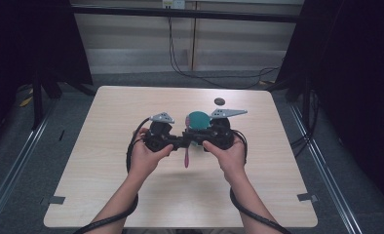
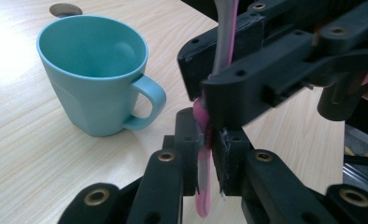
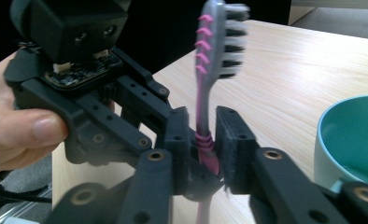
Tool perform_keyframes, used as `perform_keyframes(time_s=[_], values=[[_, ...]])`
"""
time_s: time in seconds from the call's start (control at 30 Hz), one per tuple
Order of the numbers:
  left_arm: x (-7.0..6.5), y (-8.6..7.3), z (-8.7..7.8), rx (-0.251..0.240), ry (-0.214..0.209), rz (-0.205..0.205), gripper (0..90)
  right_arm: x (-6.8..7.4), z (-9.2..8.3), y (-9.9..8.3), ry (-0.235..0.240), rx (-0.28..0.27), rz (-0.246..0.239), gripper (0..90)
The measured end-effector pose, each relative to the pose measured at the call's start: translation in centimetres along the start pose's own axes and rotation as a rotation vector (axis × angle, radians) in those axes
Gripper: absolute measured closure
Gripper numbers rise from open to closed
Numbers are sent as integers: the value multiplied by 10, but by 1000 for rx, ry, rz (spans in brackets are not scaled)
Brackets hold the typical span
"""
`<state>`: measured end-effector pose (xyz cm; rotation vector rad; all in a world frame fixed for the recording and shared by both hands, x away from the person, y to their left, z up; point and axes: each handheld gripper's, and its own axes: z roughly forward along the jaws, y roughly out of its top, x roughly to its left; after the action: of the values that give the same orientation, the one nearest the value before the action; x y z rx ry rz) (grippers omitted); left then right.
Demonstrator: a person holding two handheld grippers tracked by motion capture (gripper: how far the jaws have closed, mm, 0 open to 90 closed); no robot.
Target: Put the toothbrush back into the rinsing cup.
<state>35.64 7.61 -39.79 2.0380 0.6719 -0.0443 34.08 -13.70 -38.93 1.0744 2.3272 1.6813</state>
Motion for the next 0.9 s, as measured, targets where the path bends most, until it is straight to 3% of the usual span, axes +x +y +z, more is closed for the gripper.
perform_keyframes(time_s=[0.17, 0.4, 0.63, 0.9], values=[[1, -1, -1, -6, -6, 14, 815, -2, -1, 1, 3, 4, -8, 828], [1, 0, -4, -41, -18, -9, 808, 0, -3, 4, -4, -18, -30, 838], [3, -3, -3, -47, 20, -2, 523, 2, -5, 9, -19, -22, -63, 838], [5, -12, -3, -23, 66, 14, 318, -2, -7, 9, -28, -20, -69, 838]])
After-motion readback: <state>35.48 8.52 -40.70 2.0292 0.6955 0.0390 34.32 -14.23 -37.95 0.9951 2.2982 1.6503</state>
